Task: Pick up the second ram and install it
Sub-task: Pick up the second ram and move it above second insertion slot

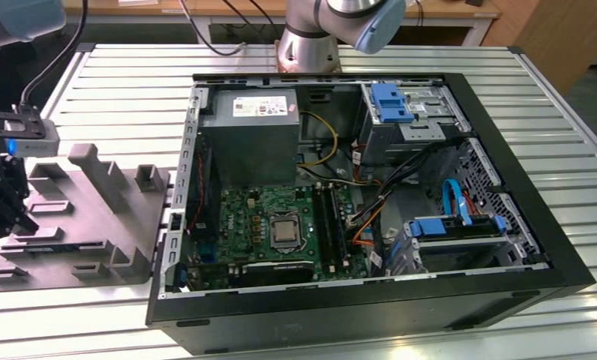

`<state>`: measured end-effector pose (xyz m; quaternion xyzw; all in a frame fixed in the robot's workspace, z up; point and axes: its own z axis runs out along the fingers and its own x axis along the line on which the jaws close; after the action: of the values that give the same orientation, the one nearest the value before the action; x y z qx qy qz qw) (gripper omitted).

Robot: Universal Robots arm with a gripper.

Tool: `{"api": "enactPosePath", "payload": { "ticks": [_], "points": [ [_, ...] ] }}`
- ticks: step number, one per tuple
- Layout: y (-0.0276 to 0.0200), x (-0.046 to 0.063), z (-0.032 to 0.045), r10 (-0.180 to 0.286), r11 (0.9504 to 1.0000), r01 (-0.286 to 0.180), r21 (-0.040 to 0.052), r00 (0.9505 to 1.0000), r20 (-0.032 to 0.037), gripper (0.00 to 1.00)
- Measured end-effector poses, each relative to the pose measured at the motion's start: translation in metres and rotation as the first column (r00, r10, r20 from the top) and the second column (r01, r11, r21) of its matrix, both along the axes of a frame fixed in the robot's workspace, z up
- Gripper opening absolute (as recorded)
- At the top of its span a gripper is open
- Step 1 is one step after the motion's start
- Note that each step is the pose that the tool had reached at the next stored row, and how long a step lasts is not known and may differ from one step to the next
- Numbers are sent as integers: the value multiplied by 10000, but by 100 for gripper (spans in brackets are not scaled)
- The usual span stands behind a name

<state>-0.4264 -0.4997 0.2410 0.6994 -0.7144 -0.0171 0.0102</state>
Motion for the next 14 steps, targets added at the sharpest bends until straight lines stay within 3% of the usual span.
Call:
{"api": "enactPosePath", "payload": {
  "ticks": [9, 14],
  "points": [
    [-11, -3, -152, 0, 10000, 0, 0, 10000, 0, 10],
    [-11, -4, -158, 0, 10000, 0, -1, 10000, -2, 10]
  ]
}}
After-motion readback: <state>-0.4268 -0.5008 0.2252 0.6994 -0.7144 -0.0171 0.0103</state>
